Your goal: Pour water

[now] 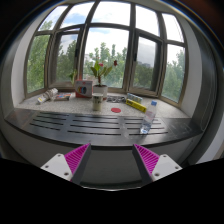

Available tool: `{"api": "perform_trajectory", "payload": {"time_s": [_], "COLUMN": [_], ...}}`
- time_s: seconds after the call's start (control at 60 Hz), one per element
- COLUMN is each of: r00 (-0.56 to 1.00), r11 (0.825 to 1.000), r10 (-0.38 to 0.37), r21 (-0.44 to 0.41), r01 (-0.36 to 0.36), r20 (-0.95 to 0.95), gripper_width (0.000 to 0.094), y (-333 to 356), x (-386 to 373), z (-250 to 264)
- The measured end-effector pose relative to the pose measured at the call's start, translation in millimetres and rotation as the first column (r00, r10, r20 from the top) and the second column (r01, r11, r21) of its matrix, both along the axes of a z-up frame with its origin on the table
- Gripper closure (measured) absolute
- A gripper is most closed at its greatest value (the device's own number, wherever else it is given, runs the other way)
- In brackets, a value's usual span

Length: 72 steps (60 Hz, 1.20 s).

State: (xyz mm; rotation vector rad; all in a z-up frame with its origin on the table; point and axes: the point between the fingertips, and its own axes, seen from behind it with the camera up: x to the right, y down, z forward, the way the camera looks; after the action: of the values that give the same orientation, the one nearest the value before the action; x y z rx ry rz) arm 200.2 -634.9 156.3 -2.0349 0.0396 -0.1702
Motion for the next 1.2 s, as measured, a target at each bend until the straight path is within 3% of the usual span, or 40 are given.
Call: {"api": "perform_trajectory", "payload": {"time_s": [0.45, 0.65, 0.85, 0.95, 1.017, 1.15, 1.2], "r00": [0.997, 0.997, 0.998, 0.998, 0.998, 0.999, 0.999], "r11": [0.992, 0.996, 0.982, 0.98, 0.98, 0.973, 0.97], "r10": [-0.073, -0.083, -0.059, -0.04, -0.019, 0.006, 0.005], "r21": [-0.101, 0.033, 0.179, 0.195, 0.199, 0.232, 0.244], "r01": [0.076, 0.083, 0.065, 0.047, 0.03, 0.006, 0.008], "r20": [0.033, 0.001, -0.036, -0.04, -0.058, -0.049, -0.051], "gripper_width": [0.0085, 0.0084, 0.0085, 0.0098, 0.0149, 0.0411, 0.0443], "y": [16, 117, 244, 290, 311, 330, 331], "x": [128, 204, 257, 270, 272, 272, 272], "z": [-102, -105, -90, -94, -94, -93, -92]}}
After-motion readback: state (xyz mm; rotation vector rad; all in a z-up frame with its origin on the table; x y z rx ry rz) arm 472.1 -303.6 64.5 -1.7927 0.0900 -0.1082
